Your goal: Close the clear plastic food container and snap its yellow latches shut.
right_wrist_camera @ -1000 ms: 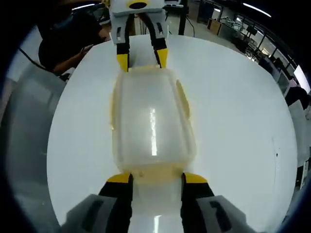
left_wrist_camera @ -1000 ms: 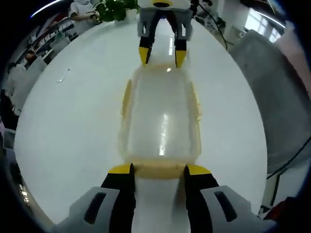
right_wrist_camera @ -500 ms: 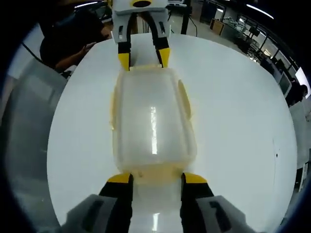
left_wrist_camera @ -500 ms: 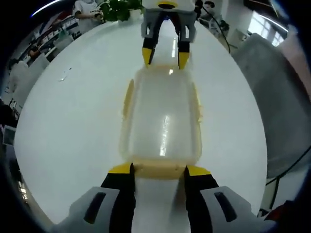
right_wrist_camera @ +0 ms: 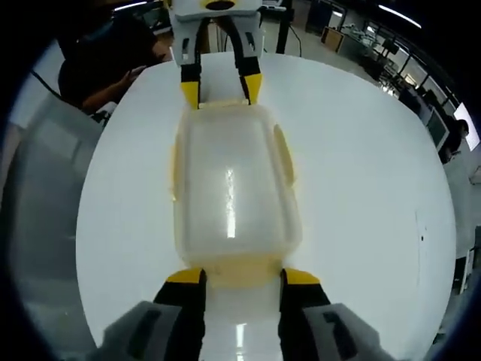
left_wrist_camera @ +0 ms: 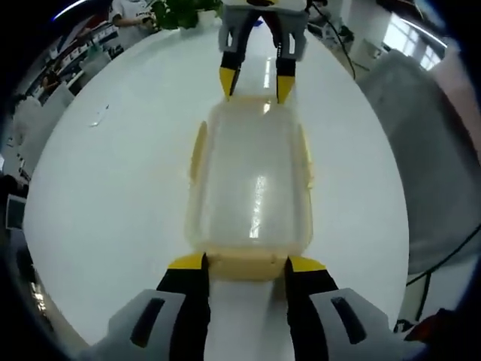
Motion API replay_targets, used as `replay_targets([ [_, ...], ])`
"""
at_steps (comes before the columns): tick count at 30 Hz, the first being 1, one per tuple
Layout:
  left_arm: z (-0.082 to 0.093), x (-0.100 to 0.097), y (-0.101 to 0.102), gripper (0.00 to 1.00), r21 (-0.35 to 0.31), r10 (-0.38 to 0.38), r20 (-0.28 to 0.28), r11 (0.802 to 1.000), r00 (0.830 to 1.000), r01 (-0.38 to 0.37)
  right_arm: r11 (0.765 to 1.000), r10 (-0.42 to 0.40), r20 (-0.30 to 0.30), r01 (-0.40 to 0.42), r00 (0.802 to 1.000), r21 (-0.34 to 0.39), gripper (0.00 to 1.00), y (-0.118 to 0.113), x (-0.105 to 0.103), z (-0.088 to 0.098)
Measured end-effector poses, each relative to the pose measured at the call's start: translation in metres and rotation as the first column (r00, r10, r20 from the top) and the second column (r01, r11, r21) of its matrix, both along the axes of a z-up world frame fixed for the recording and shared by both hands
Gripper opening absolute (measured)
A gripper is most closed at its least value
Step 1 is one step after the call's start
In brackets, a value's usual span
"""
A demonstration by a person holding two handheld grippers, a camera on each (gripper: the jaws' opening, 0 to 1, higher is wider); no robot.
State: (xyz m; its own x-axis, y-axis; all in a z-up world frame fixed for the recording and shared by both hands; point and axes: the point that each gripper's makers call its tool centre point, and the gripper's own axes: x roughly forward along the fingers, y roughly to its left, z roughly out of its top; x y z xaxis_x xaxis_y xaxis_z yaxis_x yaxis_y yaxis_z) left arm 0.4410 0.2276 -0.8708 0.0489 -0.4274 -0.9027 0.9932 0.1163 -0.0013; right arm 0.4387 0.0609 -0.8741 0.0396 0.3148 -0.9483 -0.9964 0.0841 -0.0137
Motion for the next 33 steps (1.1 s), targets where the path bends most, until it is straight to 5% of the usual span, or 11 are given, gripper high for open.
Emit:
replay_targets([
  [15, 0.046, 0.007, -0.013, 0.37, 0.019, -0.006, 0.042, 1.000, 0.999, 0.006, 1.000, -0.007, 0.060, 0.006, 0.998, 0.024, 0.35, -0.013, 0.005, 0.042],
  [33, 0.074, 0.001, -0.037, 0.36, 0.021, 0.005, 0.068, 1.000, 0.998, -0.006, 1.000, 0.005, 0.084, -0.006, 0.996, 0.009, 0.35, -0.036, 0.004, 0.074],
])
